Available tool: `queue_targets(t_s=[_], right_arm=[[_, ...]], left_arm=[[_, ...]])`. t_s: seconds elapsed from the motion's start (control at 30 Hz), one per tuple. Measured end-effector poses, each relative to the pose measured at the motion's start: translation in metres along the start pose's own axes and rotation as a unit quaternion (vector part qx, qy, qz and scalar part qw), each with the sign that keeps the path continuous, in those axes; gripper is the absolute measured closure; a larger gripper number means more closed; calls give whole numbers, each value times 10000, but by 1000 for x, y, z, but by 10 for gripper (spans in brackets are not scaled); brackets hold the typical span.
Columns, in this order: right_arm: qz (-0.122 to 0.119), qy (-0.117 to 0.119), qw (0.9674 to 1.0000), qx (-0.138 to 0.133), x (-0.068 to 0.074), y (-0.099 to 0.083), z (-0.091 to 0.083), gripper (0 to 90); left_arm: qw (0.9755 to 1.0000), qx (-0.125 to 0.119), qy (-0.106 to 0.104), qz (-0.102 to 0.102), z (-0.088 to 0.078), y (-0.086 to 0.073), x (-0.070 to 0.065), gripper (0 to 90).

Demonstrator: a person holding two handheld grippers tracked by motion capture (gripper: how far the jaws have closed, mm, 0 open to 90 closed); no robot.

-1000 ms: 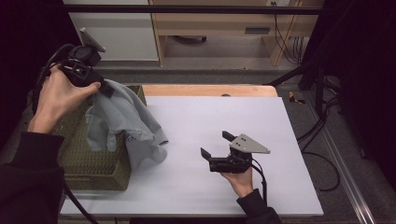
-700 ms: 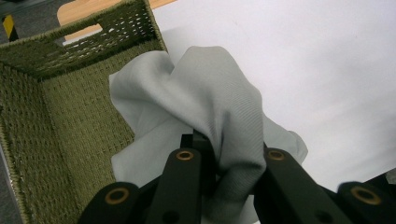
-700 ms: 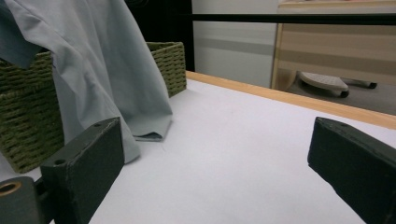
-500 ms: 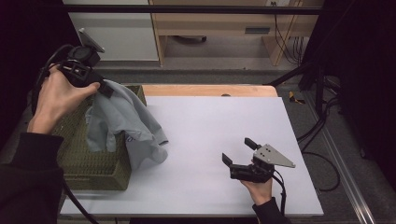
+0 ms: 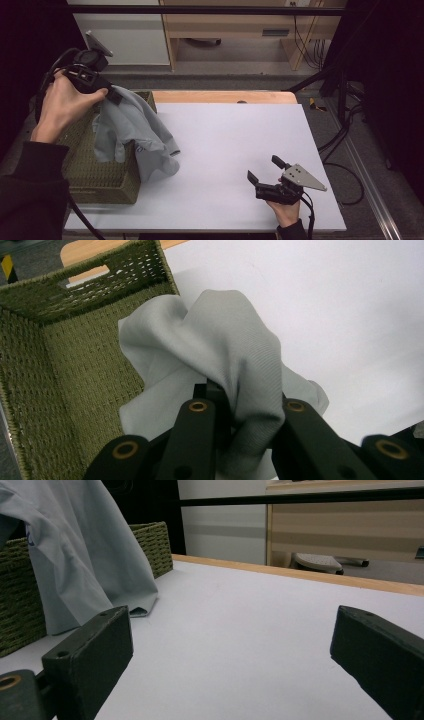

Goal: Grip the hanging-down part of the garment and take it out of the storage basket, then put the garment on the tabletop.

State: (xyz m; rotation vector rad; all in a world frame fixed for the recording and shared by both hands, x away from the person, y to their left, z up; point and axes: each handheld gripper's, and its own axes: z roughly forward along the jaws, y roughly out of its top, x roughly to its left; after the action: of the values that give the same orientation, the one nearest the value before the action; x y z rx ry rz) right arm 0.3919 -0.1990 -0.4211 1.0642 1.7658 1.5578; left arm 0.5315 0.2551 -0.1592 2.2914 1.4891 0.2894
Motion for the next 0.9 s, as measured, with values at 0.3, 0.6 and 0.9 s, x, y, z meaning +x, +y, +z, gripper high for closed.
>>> queue_targets(t_s=[0.3, 0.6, 0.9], right_arm=[[2, -32, 10000, -32, 0, -5, -5, 38], [32, -53, 10000, -16, -1, -6, -7, 38], [15, -65, 10000, 15, -2, -6, -7, 39]], left_arm=[[10000, 16, -16, 10, 2, 2, -2, 823], [9999, 54, -37, 109, 2, 8, -13, 824], [9992, 48, -100, 373, -1, 17, -38, 824]])
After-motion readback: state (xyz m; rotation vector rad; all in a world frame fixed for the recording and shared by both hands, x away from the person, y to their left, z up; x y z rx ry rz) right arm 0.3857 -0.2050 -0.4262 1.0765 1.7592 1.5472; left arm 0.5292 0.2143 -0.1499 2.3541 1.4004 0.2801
